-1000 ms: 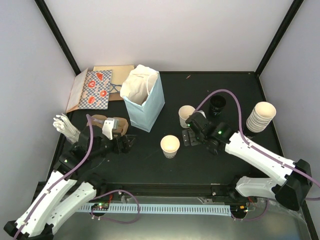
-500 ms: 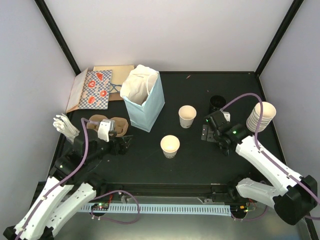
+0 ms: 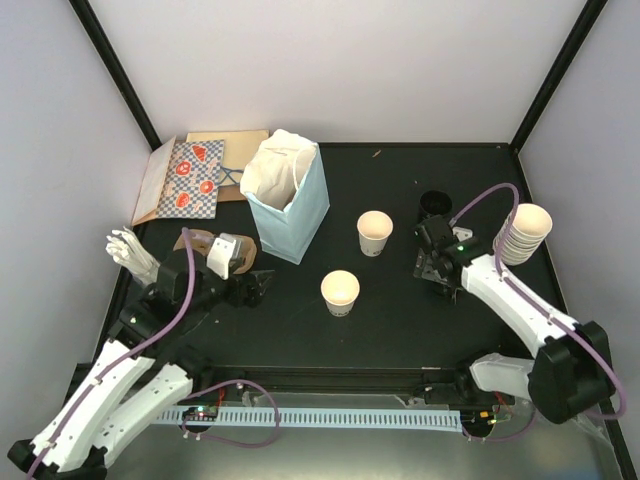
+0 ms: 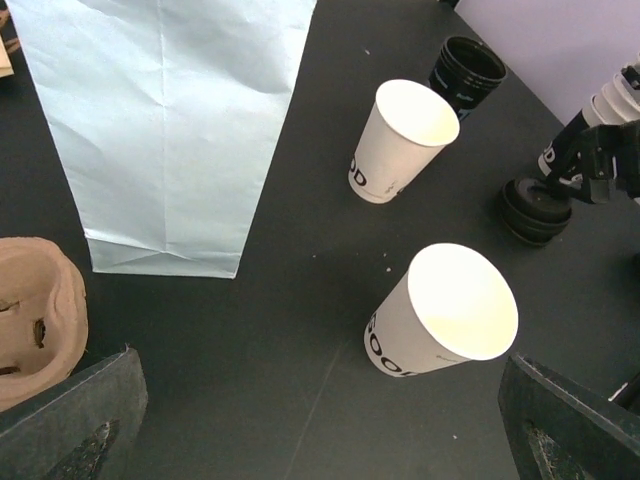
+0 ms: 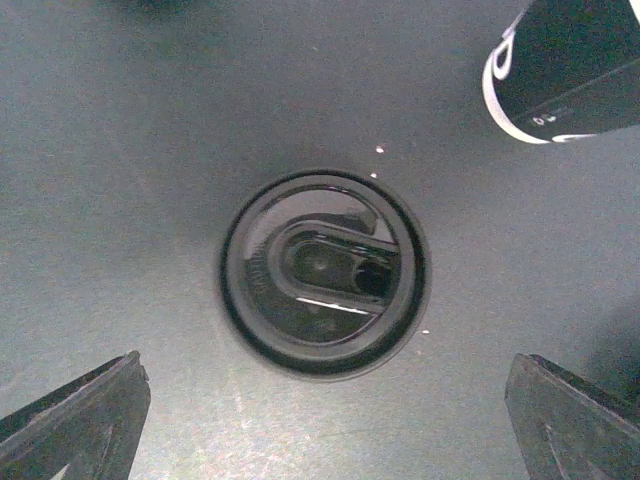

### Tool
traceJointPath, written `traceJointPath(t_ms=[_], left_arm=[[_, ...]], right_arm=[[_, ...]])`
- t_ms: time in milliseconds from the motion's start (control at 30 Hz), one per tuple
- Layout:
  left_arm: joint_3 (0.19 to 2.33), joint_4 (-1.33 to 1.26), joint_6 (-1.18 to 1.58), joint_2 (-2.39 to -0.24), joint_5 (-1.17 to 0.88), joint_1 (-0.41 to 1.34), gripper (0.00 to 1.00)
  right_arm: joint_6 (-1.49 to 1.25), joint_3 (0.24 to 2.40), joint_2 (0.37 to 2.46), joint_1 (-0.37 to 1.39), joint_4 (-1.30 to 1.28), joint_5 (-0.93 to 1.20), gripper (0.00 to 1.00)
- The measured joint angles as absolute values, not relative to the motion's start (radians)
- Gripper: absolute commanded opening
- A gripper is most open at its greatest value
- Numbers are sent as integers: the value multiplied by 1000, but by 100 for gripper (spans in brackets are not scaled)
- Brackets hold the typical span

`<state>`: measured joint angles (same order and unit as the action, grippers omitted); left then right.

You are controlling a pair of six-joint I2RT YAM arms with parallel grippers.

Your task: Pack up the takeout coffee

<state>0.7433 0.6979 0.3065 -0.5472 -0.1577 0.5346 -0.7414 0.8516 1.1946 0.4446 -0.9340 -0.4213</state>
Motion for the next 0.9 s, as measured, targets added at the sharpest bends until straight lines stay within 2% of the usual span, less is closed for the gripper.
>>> traceJointPath(t_ms=[167, 400, 900], left_arm=[[742, 687, 279, -579, -170, 535, 99], [731, 680, 270, -561, -176, 535, 99], [727, 679, 269, -545, -176, 535, 99]], right_arm=[[-747, 864, 1308, 406, -937, -427, 100], [-755, 874, 1363, 380, -925, -421, 91], [-733, 937, 1500, 350, -891, -419, 89]])
